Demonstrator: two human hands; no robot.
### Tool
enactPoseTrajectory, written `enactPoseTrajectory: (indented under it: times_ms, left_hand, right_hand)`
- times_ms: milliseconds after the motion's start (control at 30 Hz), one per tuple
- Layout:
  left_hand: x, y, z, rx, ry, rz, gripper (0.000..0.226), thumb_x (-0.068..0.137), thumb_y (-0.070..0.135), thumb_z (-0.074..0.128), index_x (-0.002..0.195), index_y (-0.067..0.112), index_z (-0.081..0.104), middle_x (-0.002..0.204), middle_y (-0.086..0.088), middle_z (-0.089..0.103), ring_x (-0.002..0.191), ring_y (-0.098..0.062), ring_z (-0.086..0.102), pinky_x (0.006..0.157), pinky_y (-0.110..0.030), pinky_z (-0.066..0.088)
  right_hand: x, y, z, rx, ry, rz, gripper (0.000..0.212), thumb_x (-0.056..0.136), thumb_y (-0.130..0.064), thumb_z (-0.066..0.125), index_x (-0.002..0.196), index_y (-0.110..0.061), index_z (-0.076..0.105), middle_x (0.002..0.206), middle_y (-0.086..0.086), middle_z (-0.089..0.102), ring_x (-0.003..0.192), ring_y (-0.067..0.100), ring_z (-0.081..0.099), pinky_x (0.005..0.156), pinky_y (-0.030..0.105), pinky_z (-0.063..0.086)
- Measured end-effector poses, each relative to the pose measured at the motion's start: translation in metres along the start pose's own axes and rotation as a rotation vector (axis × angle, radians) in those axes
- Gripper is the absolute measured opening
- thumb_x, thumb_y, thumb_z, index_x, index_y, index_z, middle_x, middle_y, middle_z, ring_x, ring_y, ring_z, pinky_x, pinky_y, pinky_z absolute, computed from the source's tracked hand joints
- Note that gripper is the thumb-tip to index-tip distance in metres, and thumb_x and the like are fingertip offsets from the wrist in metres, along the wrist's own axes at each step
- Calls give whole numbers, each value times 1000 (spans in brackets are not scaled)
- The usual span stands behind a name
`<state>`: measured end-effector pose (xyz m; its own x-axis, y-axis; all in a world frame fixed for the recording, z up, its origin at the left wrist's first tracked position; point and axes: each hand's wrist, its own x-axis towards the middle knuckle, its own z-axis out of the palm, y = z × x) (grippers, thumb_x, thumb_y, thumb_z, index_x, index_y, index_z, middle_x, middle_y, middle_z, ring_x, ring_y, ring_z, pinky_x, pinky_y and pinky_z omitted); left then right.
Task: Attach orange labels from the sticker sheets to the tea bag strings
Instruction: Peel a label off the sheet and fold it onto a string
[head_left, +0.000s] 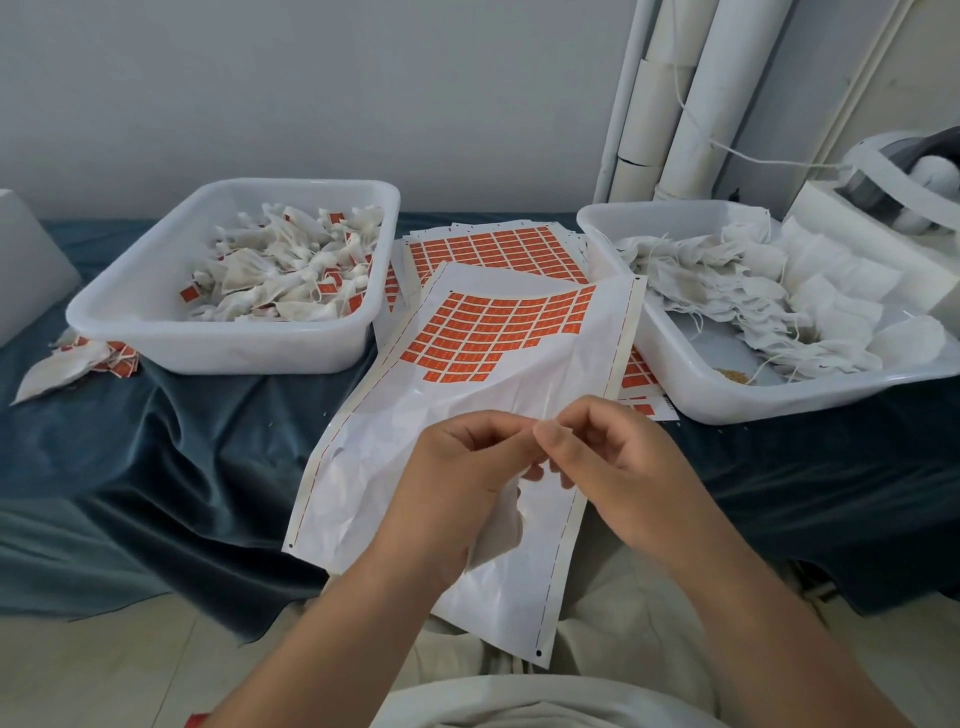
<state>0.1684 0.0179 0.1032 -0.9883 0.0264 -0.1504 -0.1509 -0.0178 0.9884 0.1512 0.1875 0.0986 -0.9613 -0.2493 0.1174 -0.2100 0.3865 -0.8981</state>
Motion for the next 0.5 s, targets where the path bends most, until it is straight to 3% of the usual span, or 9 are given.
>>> enactPoseTrajectory:
  times_ms: [100, 167, 300, 400, 500]
  left_hand:
    - [-1, 1, 1, -28, -34, -66, 22, 98, 25, 70, 81, 28, 83, 85, 2, 76, 74, -8, 67, 66, -22, 52]
    - [1, -1, 1, -52, -37, -141, 22, 99, 26, 68, 83, 27, 83, 88, 1, 76, 77, -13, 67, 68, -27, 53]
    - [5, -1, -2, -126, -127, -293, 24, 100, 33, 67, 86, 23, 83, 83, 0, 75, 72, -11, 65, 71, -31, 53]
    - [8, 2, -8, -73, -156, -245, 23, 101, 32, 66, 90, 21, 83, 86, -1, 76, 76, -12, 66, 78, -32, 54]
    - [10, 6, -14, 139, -84, -115, 23, 101, 36, 67, 87, 29, 83, 89, 5, 78, 86, -16, 70, 90, -37, 57]
  right_hand:
    - [-1, 0, -4, -127, -8, -105, 39, 95, -69, 55, 88, -32, 64, 76, -14, 68, 73, 9, 67, 66, 15, 52]
    - [-1, -1, -8, -202, -11, -148, 36, 96, -63, 51, 86, -30, 63, 73, -14, 64, 71, 9, 64, 64, 15, 49]
    - [0, 2, -12, -169, -61, -177, 33, 101, -51, 50, 80, -28, 61, 67, -8, 59, 62, 8, 56, 60, 16, 45]
    - [1, 8, -9, -32, -95, -127, 36, 107, -42, 49, 77, -24, 59, 66, -3, 57, 59, 6, 51, 59, 19, 44]
    - [1, 13, 0, 11, -137, -95, 38, 111, -39, 42, 78, -29, 58, 68, -4, 58, 61, 3, 52, 61, 16, 46]
